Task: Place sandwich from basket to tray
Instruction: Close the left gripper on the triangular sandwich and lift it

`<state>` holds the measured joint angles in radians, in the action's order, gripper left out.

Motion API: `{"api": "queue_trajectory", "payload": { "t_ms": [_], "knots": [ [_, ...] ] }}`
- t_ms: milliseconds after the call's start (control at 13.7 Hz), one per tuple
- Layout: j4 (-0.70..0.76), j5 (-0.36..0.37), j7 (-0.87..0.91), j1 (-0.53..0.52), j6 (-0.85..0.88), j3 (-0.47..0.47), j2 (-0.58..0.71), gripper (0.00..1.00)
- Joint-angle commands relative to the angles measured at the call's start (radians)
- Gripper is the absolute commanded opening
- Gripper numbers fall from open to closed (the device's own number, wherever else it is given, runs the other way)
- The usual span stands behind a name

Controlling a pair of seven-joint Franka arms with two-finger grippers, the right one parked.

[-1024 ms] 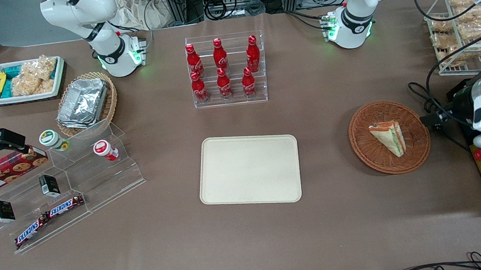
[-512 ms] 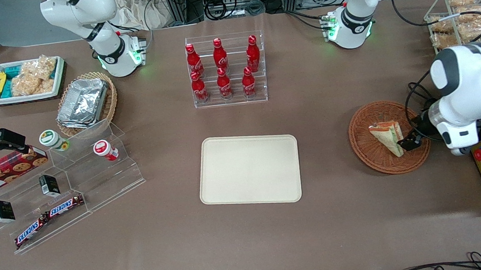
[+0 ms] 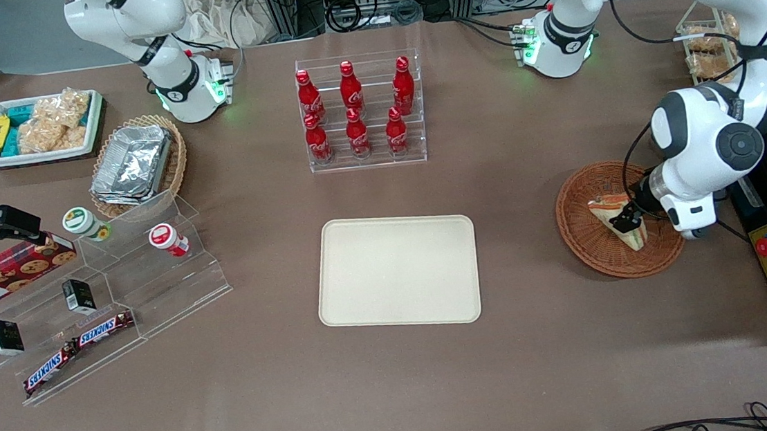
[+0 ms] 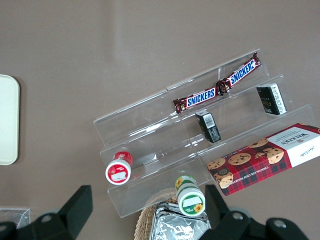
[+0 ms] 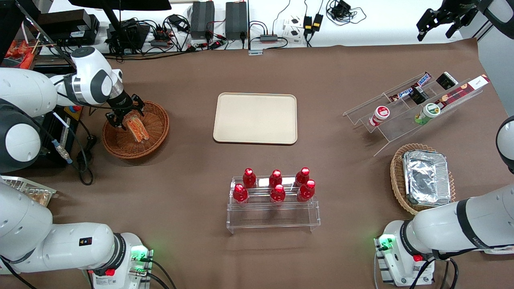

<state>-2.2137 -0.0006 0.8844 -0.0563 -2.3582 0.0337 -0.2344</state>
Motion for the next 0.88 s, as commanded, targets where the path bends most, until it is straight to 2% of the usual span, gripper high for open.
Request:
{"api": "queue_trajectory", "payload": {
  "t_ms": [0, 73, 146, 220, 293, 585, 805],
  "knots": [
    [0.003, 0.007, 0.018, 0.001, -0.058, -0.002, -0.038, 1.00],
    [0.006, 0.008, 0.016, 0.001, -0.067, -0.002, -0.052, 0.95],
    [0.009, 0.007, 0.018, 0.001, -0.078, -0.002, -0.057, 0.58],
    [0.015, 0.005, 0.031, 0.003, -0.079, -0.002, -0.059, 0.12],
    [0.019, 0.005, 0.037, 0.001, -0.079, -0.002, -0.059, 0.00],
    [0.055, 0.007, 0.030, 0.000, -0.058, -0.002, -0.049, 0.00],
    [0.191, 0.005, -0.008, 0.000, 0.148, 0.002, -0.029, 0.00]
  ]
}}
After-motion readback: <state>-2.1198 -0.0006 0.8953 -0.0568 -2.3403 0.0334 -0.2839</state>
